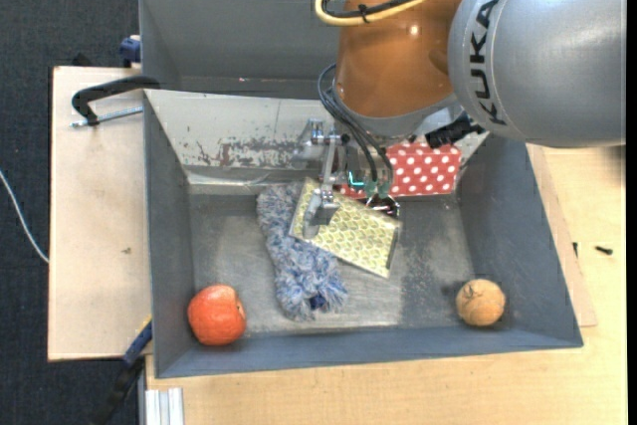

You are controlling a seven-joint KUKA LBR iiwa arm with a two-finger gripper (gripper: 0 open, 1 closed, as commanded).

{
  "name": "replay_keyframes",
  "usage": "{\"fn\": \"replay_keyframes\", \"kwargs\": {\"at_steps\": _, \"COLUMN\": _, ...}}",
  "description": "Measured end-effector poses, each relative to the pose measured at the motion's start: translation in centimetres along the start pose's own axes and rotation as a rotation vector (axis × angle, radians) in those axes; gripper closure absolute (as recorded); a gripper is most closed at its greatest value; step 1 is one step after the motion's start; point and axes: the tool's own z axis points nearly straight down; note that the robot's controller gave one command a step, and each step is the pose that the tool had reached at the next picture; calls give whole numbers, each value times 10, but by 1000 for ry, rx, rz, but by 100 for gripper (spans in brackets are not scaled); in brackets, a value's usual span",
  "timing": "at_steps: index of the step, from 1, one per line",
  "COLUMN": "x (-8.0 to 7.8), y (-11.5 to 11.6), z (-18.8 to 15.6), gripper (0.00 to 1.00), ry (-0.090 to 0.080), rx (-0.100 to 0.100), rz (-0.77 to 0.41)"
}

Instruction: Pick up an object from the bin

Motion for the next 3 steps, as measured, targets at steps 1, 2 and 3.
{"fn": "replay_keyframes", "kwargs": {"at_steps": 1, "x": -2, "y": -1, "z": -4, "gripper": 0, "ry": -8, "rx": -1, "rz": 2}}
{"fn": "replay_keyframes", "kwargs": {"at_steps": 2, "x": 21, "y": 2, "z": 40, "gripper": 0, "ry": -13, "rx": -2, "rz": -17}}
{"fn": "replay_keyframes", "kwargs": {"at_steps": 3, "x": 36, "y": 3, "z": 75, "gripper": 100, "ry": -5, "rx": 0, "rz": -199}}
